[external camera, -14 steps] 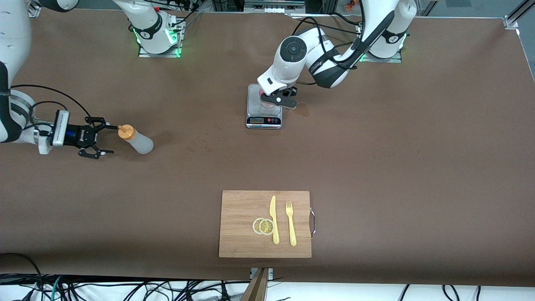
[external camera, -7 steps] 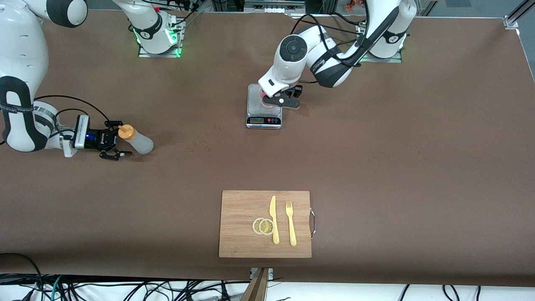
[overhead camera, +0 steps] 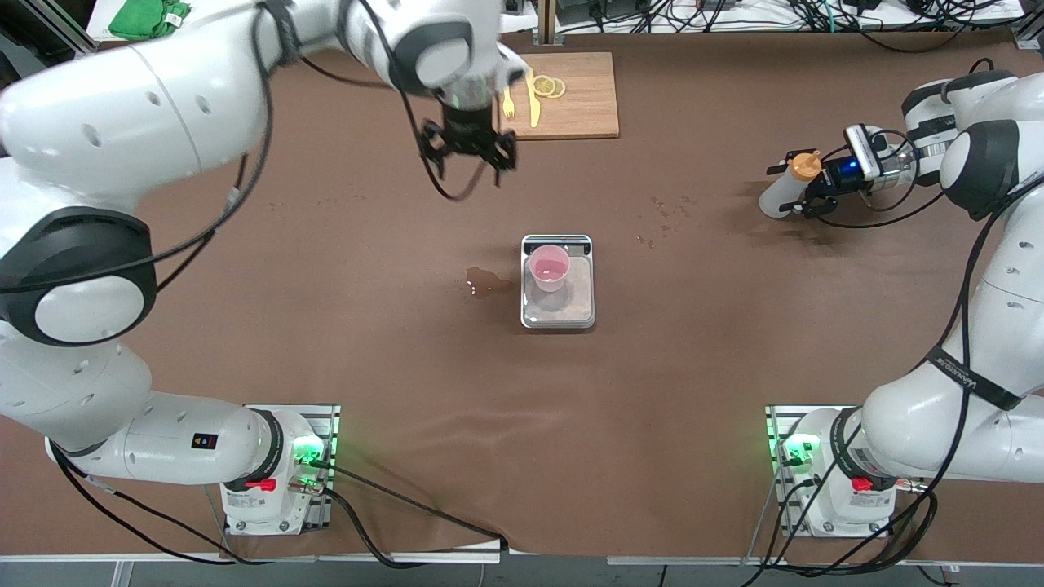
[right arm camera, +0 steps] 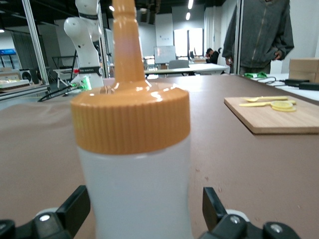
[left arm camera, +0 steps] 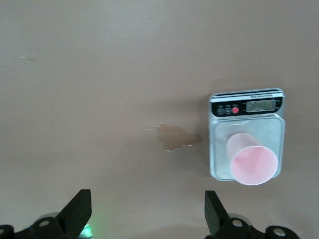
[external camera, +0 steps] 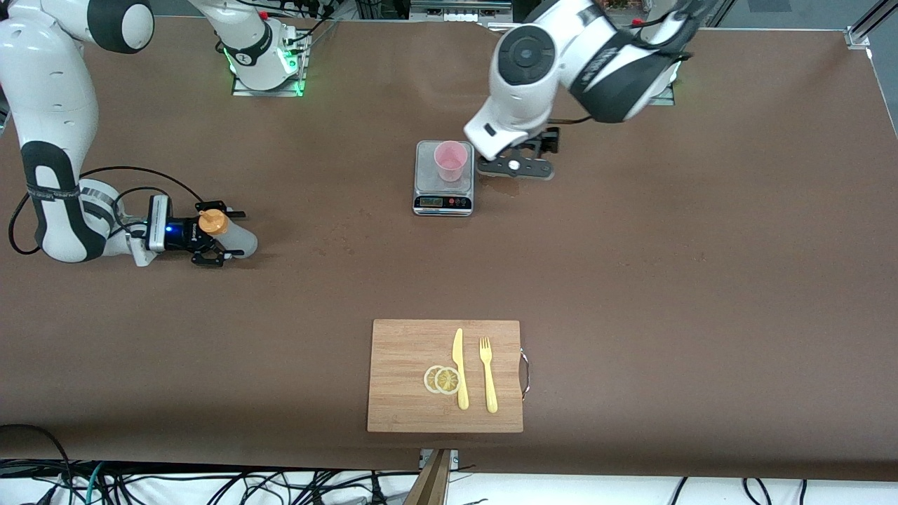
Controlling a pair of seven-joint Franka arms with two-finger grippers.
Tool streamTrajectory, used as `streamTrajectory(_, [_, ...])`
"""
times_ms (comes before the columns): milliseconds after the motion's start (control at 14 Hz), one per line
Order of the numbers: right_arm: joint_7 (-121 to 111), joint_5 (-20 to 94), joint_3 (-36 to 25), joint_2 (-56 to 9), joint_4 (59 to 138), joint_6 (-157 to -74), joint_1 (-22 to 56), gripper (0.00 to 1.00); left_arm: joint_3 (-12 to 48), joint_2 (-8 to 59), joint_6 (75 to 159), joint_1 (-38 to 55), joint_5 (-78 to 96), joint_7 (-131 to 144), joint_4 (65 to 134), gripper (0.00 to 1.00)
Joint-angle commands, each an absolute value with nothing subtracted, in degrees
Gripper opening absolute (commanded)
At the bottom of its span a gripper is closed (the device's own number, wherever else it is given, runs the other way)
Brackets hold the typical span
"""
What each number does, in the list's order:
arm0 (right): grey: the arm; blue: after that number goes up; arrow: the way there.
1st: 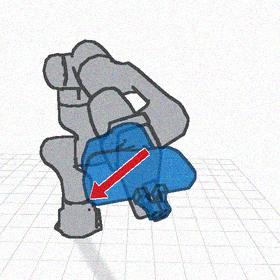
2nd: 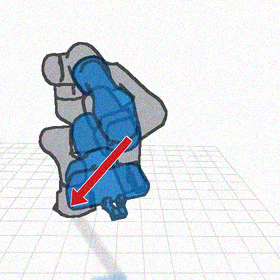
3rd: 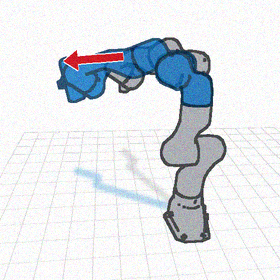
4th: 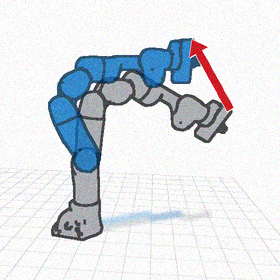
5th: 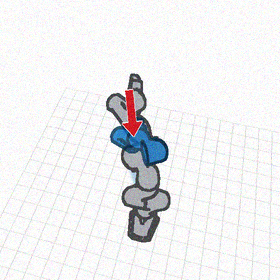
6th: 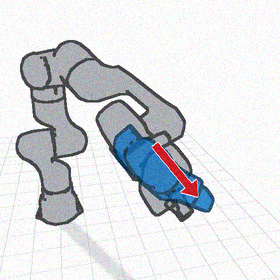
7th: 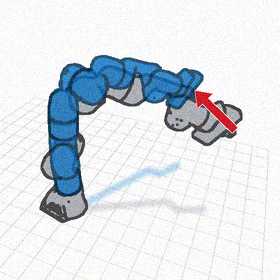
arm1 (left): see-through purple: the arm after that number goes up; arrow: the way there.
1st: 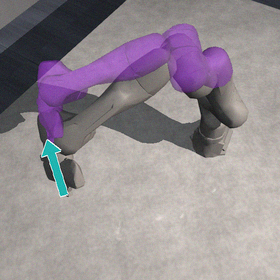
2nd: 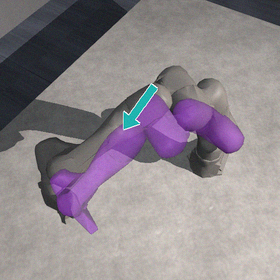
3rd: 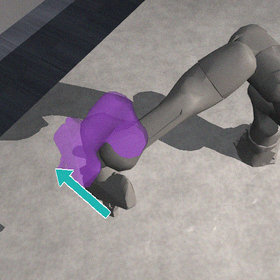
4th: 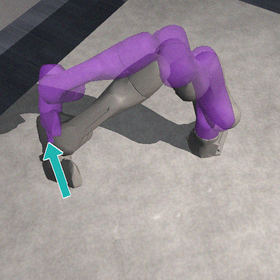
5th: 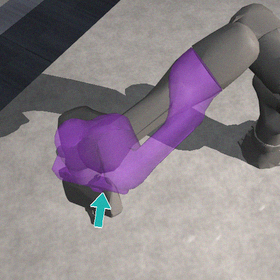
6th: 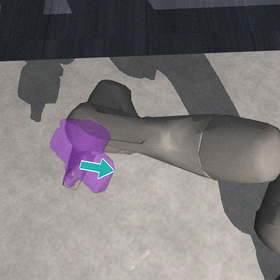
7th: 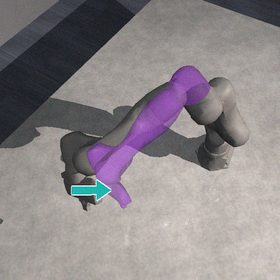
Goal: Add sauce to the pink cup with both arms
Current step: 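Release the cup on the scale while the right gripper grasps the bottle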
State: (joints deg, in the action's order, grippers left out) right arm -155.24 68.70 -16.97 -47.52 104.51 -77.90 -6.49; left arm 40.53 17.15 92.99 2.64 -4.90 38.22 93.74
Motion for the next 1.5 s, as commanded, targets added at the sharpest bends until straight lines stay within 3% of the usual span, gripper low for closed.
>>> streamTrajectory(0, [-157.94,70.22,-16.17,-48.08,104.24,-75.07,-6.86,1.00,40.87,17.32,86.68,-2.35,-6.15,30.87,87.64,1.00])
streamTrajectory(215, [-158.73,70.40,-16.08,-47.99,103.80,-74.27,-6.77,0.97,39.04,13.91,83.85,-6.06,-6.15,19.73,85.07,1.00])
streamTrajectory(430, [-158.64,70.40,-16.00,-47.99,103.54,-74.27,-6.68,0.43,33.70,12.06,83.40,-4.94,-6.06,11.45,85.08,1.00])
streamTrajectory(573, [-158.38,70.40,-15.91,-47.90,103.27,-74.18,-6.68,0.17,28.24,11.17,85.42,-2.82,-5.98,10.28,85.69,1.00])
streamTrajectory(645, [-158.03,70.40,-15.73,-47.73,102.40,-74.18,-6.59,0.12,25.78,10.38,85.52,-2.90,-5.72,10.20,85.61,1.00])
streamTrajectory(931, [-148.30,65.49,-16.43,-41.24,101.07,-75.93,-3.09,0.12,24.96,9.49,83.85,-4.83,-5.89,9.94,84.99,1.00])
streamTrajectory(1433, [-125.20,50.83,-19.42,-21.29,103.79,-92.62,10.00,0.12,24.96,7.56,82.53,-9.14,-5.01,4.14,84.90,1.00])
